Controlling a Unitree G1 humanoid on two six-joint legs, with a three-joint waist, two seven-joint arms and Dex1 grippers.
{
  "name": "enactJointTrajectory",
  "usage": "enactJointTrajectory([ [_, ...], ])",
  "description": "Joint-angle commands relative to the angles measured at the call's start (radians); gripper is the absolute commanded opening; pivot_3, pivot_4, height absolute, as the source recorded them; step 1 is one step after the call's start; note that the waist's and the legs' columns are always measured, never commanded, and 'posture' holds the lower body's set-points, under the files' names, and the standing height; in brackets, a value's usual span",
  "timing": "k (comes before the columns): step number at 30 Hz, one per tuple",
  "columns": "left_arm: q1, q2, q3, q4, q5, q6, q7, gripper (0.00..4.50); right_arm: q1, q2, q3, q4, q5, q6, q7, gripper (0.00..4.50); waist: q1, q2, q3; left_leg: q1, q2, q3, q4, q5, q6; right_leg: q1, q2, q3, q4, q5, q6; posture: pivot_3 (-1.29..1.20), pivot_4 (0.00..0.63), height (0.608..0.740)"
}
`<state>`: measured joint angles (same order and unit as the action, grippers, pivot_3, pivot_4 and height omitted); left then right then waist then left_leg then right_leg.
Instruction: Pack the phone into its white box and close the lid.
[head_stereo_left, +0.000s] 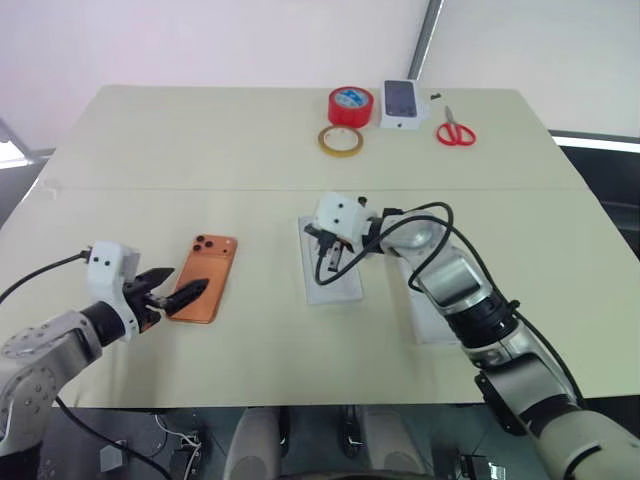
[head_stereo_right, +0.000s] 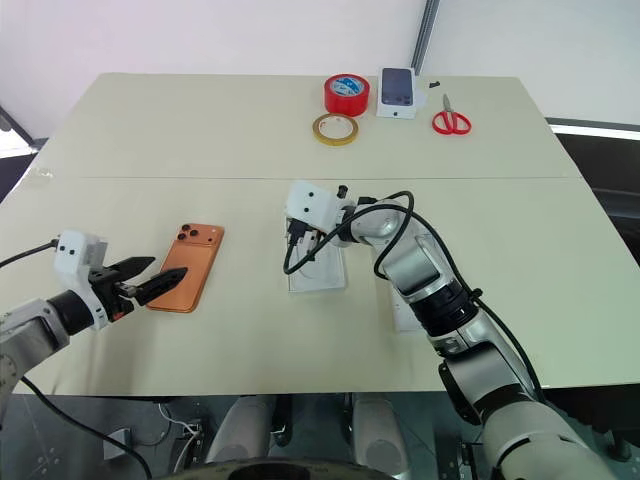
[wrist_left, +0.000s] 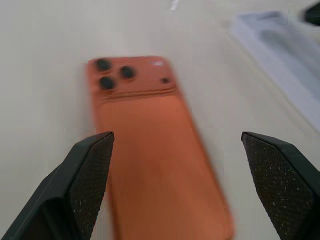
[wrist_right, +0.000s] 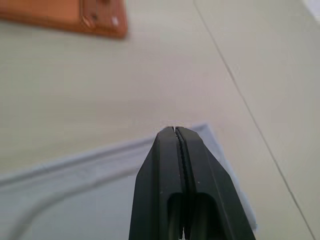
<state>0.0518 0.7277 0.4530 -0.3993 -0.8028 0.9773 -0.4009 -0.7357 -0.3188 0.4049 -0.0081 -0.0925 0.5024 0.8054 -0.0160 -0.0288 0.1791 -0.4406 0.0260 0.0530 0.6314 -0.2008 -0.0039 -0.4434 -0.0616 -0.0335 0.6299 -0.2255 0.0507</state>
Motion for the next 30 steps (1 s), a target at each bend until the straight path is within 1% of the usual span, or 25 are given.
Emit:
enactJointTrajectory([
  [1,-0.102,-0.004,0.037,0.075,-0.015,0.176,0.136,4.24,0.000,0.057,0.073,-0.051,-0.005,0.046,0.004,0.01,0.001,0.000,0.000,0.000,0.000,0.000,0.000,0.000,0.000,0.000,0.001,0.000,0.001,0.000,0.000,0.00,0.150,0.740],
  [4,-0.184,-0.026,0.070,0.125,-0.052,0.290,0.184,4.24,-0.008,0.073,0.157,-0.037,-0.048,0.049,0.018,0.01,0.003,0.000,0.000,0.000,0.001,0.000,0.001,0.000,0.000,0.000,0.002,-0.001,0.001,0.000,0.001,0.00,0.150,0.740],
  [8,-0.219,-0.015,0.031,0.120,-0.086,0.405,0.149,4.24,-0.040,0.133,0.224,0.029,-0.059,0.090,0.031,0.01,0.000,-0.001,-0.001,0.000,0.000,0.001,0.001,0.000,0.000,0.000,0.001,-0.001,0.001,0.001,0.003,0.00,0.150,0.740],
  [12,-0.226,-0.036,-0.029,0.084,-0.108,0.464,0.112,4.24,-0.064,0.174,0.268,0.084,-0.076,0.068,0.046,0.01,0.001,-0.001,-0.001,0.002,0.000,0.001,0.000,0.000,0.000,0.001,0.001,-0.001,0.002,0.000,0.001,0.00,0.150,0.740],
  [18,-0.245,-0.112,-0.072,0.009,-0.140,0.540,0.104,4.24,-0.073,0.191,0.286,0.141,-0.102,0.039,0.044,0.01,0.006,0.000,-0.002,0.002,-0.002,0.000,0.000,0.000,-0.001,0.002,-0.002,0.000,0.001,0.000,0.001,0.00,0.150,0.740],
  [19,-0.250,-0.126,-0.066,0.007,-0.140,0.552,0.105,4.24,-0.073,0.193,0.285,0.146,-0.105,0.038,0.044,0.01,0.006,0.000,-0.003,0.002,-0.002,0.000,0.000,0.000,-0.001,0.002,-0.002,0.000,0.001,0.000,0.001,0.00,0.150,0.740],
  [23,-0.306,-0.257,-0.008,0.019,-0.153,0.623,0.135,4.24,-0.064,0.189,0.278,0.156,-0.123,0.031,0.028,0.01,0.009,0.000,-0.005,0.002,-0.003,-0.001,0.000,0.000,-0.002,0.003,-0.003,0.000,0.001,0.000,0.001,0.00,0.150,0.740],
  [27,-0.328,-0.312,0.018,0.029,-0.180,0.637,0.166,4.24,-0.059,0.185,0.268,0.152,-0.129,0.032,0.031,0.01,0.009,0.000,-0.005,0.004,-0.003,-0.001,0.000,0.000,-0.001,0.006,-0.004,0.000,0.001,0.000,0.001,0.00,0.150,0.740],
  [30,-0.339,-0.326,0.042,0.055,-0.204,0.637,0.187,4.24,-0.058,0.182,0.264,0.153,-0.131,0.028,0.032,0.01,0.008,0.000,-0.005,0.005,-0.003,-0.001,0.000,0.000,-0.001,0.006,-0.004,0.000,0.001,0.000,0.001,0.00,0.150,0.740],
])
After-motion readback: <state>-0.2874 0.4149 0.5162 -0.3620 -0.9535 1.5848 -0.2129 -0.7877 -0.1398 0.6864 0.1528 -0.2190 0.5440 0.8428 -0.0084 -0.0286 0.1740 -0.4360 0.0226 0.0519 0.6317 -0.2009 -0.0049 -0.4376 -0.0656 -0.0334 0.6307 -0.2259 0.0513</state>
